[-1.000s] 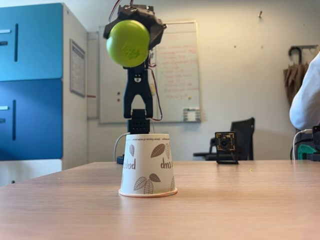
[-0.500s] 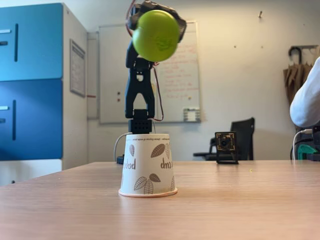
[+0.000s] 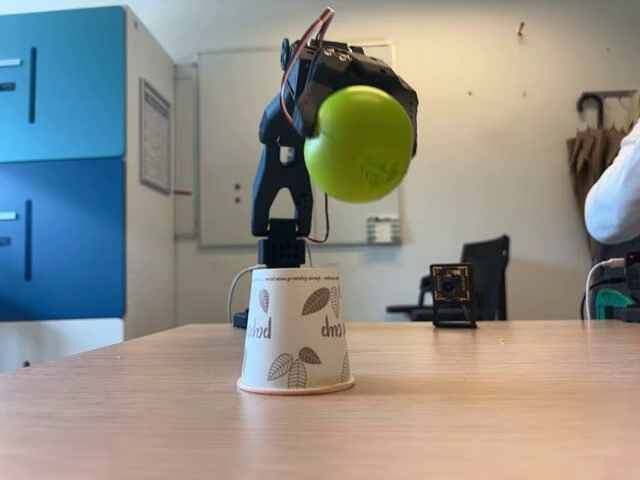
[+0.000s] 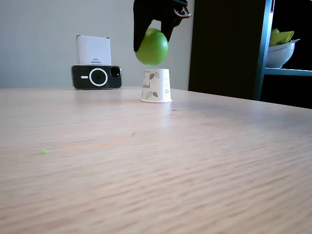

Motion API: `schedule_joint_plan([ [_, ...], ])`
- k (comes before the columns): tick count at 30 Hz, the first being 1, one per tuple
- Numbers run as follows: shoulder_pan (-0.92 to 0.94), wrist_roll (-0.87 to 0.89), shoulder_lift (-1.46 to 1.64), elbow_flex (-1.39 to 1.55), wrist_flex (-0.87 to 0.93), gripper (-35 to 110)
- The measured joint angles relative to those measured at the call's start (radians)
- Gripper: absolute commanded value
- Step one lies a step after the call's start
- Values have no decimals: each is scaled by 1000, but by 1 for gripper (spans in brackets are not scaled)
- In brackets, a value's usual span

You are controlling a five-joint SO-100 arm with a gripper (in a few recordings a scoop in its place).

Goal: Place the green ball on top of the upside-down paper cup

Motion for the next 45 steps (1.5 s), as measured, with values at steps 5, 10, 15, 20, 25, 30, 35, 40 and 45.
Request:
schedule_joint_plan([
  [5,17,0,-28,-2,0,26],
  [10,29,0,-31,-2,0,28],
  [15,31,0,-31,0,0,31],
  [20,25,2,-21,40,-9,34],
  [25,25,2,3,72,-3,38],
  [30,25,9,9,78,-3,41],
  [35,25,9,20,81,-6,42],
  [40,23,9,38,81,-6,43],
  [45,14,12,54,89,-12,44],
])
